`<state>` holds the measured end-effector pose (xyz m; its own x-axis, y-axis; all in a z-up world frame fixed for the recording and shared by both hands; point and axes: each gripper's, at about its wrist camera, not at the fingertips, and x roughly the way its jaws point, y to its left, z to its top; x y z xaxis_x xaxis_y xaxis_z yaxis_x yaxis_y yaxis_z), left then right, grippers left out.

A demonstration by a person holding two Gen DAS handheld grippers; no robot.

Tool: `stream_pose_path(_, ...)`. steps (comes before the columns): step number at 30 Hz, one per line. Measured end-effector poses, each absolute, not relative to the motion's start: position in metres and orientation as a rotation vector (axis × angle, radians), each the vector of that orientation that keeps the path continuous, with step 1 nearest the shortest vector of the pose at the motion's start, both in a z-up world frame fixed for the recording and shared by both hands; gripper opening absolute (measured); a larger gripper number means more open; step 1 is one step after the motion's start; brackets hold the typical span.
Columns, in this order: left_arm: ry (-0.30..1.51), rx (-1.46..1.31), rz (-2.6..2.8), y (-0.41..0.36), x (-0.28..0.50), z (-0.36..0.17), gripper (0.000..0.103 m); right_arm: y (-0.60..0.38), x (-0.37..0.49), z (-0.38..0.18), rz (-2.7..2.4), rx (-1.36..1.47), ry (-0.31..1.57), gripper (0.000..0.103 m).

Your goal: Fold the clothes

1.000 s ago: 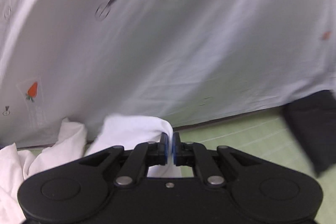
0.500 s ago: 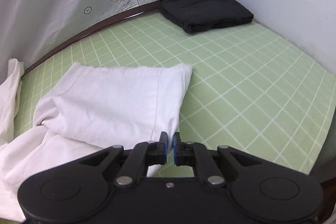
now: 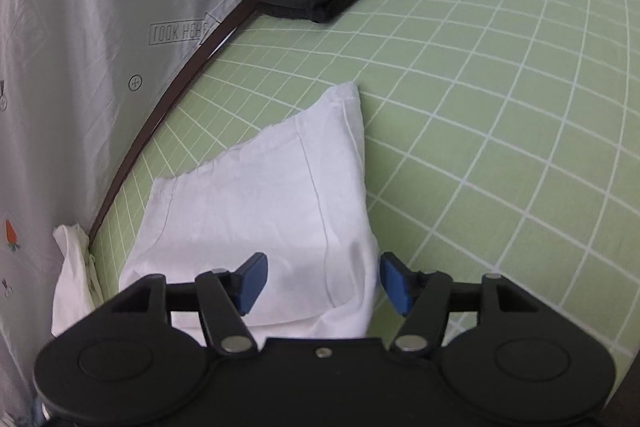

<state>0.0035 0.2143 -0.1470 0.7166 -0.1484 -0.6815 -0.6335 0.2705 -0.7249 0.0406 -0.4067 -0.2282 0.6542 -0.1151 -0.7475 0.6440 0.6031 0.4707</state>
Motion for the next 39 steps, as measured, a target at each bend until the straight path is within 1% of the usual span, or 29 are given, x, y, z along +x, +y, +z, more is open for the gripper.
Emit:
stream_pose_path(3,0.728,-1.302,0.382,0.215,0.009,-0.152,0.045,-0.408,0.045,-0.228,-0.472,0.834,0.72,0.065)
stream_pose_path(4,0.722,-1.309,0.386,0.216,0.011,-0.154,0.043,-0.408,0.047,-0.228,-0.466,0.842,0.714,0.065)
stream_pose_path(5,0.72,-1.298,0.394,0.216,0.014,-0.154,0.035,-0.408,0.048,-0.227,-0.46,0.85,0.709,0.065)
stream_pose_path(6,0.722,-1.256,0.411,0.216,0.018,-0.151,0.02,-0.409,0.05,-0.227,-0.455,0.857,0.703,0.055)
stream_pose_path(7,0.724,-1.219,0.424,0.215,0.022,-0.148,0.019,-0.409,0.051,-0.227,-0.449,0.865,0.698,0.044)
stream_pose_path(8,0.719,-1.193,0.429,0.215,0.026,-0.144,0.018,-0.41,0.053,-0.227,-0.443,0.873,0.692,0.021)
stream_pose_path(9,0.708,-1.174,0.429,0.215,0.03,-0.14,0.017,-0.41,0.054,-0.227,-0.438,0.88,0.686,0.016)
stream_pose_path(12,0.675,-1.091,0.418,0.22,0.045,-0.123,0.015,-0.411,0.059,-0.227,-0.42,0.903,0.669,0.011)
stream_pose_path(18,0.559,-0.913,0.438,0.259,0.057,-0.079,0.013,-0.394,0.039,-0.209,-0.408,0.858,0.656,0.01)
stream_pose_path(22,0.592,-0.811,0.522,0.287,0.056,-0.073,0.014,-0.358,0.021,-0.215,-0.35,0.769,0.751,0.01)
stream_pose_path(23,0.627,-0.802,0.542,0.291,0.055,-0.078,0.015,-0.348,0.017,-0.217,-0.341,0.741,0.78,0.01)
stream_pose_path(24,0.659,-0.795,0.556,0.293,0.054,-0.083,0.019,-0.341,0.015,-0.219,-0.341,0.717,0.805,0.01)
stream_pose_path(25,0.687,-0.791,0.56,0.293,0.052,-0.087,0.02,-0.335,0.013,-0.221,-0.343,0.698,0.826,0.01)
stream_pose_path(26,0.709,-0.788,0.562,0.291,0.049,-0.092,0.02,-0.332,0.011,-0.222,-0.35,0.686,0.837,0.012)
stream_pose_path(28,0.732,-0.78,0.56,0.284,0.043,-0.098,0.033,-0.333,0.009,-0.218,-0.38,0.67,0.835,0.021)
stream_pose_path(29,0.741,-0.773,0.565,0.279,0.04,-0.099,0.035,-0.335,0.007,-0.214,-0.405,0.654,0.822,0.035)
stream_pose_path(30,0.746,-0.769,0.574,0.275,0.038,-0.1,0.039,-0.337,0.007,-0.21,-0.43,0.636,0.806,0.053)
stream_pose_path(31,0.748,-0.769,0.582,0.272,0.035,-0.101,0.04,-0.34,0.008,-0.206,-0.449,0.614,0.789,0.058)
stream_pose_path(32,0.748,-0.774,0.585,0.27,0.033,-0.101,0.041,-0.342,0.012,-0.202,-0.461,0.583,0.777,0.068)
stream_pose_path(33,0.745,-0.783,0.584,0.269,0.03,-0.1,0.041,-0.343,0.016,-0.199,-0.47,0.549,0.767,0.082)
stream_pose_path(34,0.74,-0.794,0.585,0.268,0.028,-0.099,0.041,-0.344,0.022,-0.196,-0.468,0.506,0.76,0.09)
stream_pose_path(35,0.732,-0.796,0.595,0.268,0.025,-0.096,0.042,-0.344,0.03,-0.194,-0.459,0.457,0.755,0.103)
stream_pose_path(37,0.712,-0.775,0.634,0.266,0.02,-0.089,0.049,-0.344,0.046,-0.191,-0.427,0.366,0.752,0.103)
stream_pose_path(39,0.692,-0.752,0.67,0.264,0.015,-0.082,0.054,-0.345,0.065,-0.19,-0.366,0.327,0.773,0.103)
